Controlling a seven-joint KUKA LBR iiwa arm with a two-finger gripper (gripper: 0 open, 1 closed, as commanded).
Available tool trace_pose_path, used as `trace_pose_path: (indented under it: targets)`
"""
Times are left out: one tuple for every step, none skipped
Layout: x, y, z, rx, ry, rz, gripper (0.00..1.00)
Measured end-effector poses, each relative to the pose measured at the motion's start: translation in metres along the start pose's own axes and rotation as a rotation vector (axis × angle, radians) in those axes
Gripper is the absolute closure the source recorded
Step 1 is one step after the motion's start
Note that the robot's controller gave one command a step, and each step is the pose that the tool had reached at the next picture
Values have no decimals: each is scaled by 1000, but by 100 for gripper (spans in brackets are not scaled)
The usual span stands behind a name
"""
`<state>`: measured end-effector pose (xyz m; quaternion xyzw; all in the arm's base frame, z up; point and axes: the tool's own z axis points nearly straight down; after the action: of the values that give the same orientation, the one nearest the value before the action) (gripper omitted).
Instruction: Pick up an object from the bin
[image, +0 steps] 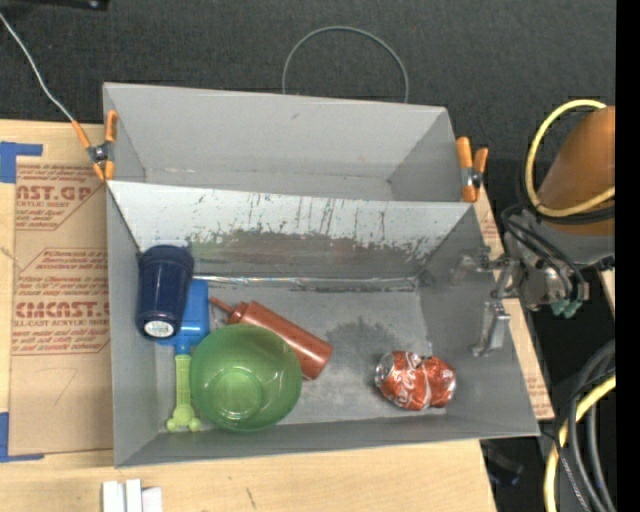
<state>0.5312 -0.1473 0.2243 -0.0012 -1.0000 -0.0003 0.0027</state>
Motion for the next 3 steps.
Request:
trace_pose_path:
  targets:
    - [-1, 1, -5, 1, -8, -3, 0]
    - [12, 31, 93, 1, -4, -360, 100]
    - [16, 41, 125, -1, 0, -469, 100]
